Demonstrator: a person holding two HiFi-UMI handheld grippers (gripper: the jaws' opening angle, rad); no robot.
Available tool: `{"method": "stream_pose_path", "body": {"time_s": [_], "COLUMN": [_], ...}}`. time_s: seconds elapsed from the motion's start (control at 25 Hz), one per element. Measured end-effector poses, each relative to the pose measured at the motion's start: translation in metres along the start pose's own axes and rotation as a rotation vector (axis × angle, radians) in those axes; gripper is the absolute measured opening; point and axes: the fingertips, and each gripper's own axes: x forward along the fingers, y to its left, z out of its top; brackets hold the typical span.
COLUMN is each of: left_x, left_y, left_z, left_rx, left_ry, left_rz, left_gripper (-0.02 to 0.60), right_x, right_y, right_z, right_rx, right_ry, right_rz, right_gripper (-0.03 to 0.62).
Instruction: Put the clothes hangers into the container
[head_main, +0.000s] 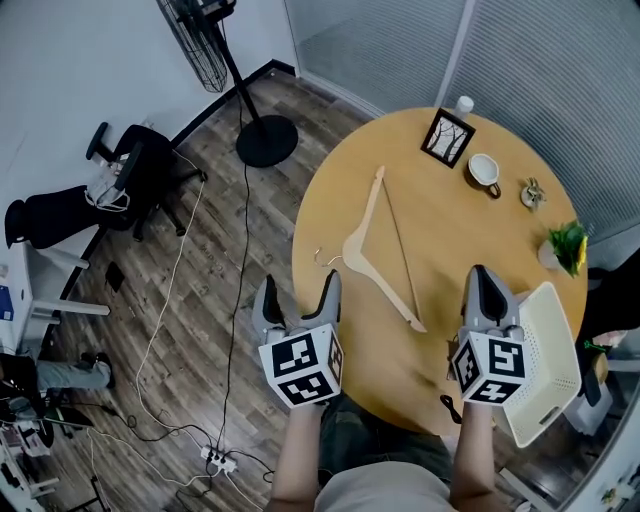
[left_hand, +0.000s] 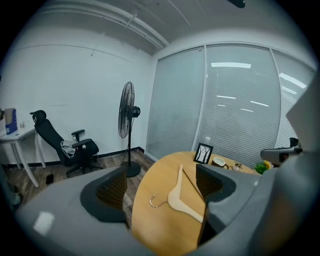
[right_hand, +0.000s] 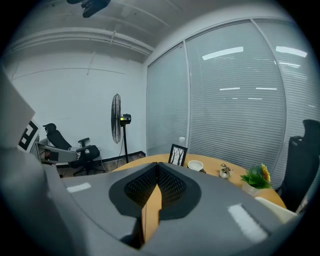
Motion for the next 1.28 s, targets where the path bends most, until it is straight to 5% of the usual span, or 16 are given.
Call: {"method": "stream_pose_path", "body": {"time_s": [0.48,1.28], "left_x": [0.032,0.091], "left_y": [-0.035,-0.084], "left_z": [-0.054,-0.122], "left_rx": [-0.1,-0.125], "left_ry": [0.161,0.375], "left_rz": [-0.003,-0.008], "left_gripper": [0.436,0.434], "right_x": [0.007,0.021], "right_y": [-0.012,-0.039], "right_z": [-0.031,-0.061], "right_rx": [0.006,0.045], "right_ry": [0.072,0.139], "right_rz": [0.033,0.006], "right_gripper": [0.025,0.025]}}
